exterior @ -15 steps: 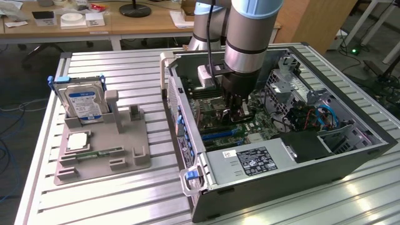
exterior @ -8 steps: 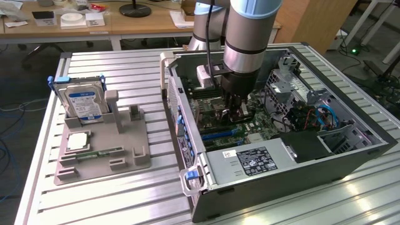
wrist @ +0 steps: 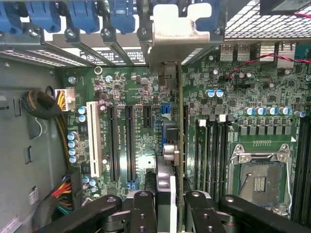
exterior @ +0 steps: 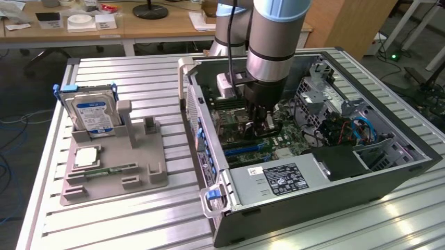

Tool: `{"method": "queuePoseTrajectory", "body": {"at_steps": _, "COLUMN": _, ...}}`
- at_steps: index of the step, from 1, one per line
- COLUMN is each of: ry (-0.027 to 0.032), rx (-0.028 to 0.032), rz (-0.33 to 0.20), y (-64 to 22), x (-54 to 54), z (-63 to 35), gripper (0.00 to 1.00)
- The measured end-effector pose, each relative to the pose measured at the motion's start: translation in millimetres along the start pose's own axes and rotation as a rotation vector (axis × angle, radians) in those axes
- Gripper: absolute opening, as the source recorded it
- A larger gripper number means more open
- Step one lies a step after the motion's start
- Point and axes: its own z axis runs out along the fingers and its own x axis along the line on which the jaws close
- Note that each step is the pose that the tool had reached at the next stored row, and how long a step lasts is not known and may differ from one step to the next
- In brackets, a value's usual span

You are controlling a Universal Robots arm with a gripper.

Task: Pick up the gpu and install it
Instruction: 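Insert the gpu into the slot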

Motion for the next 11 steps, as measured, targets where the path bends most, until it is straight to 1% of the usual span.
{"method": "queuePoseTrajectory", "body": {"at_steps": 7, "ry": 0.0002, "rx": 0.0001, "rz": 0.003, "y": 0.4, "x": 1.4, "z": 4.5, "gripper": 0.28}}
{"method": "queuePoseTrajectory", "body": {"at_steps": 11, "ry": 0.0004, "rx": 0.0001, "rz": 0.004, "y": 0.5, "x": 3.0, "z": 5.2, "gripper": 0.28}}
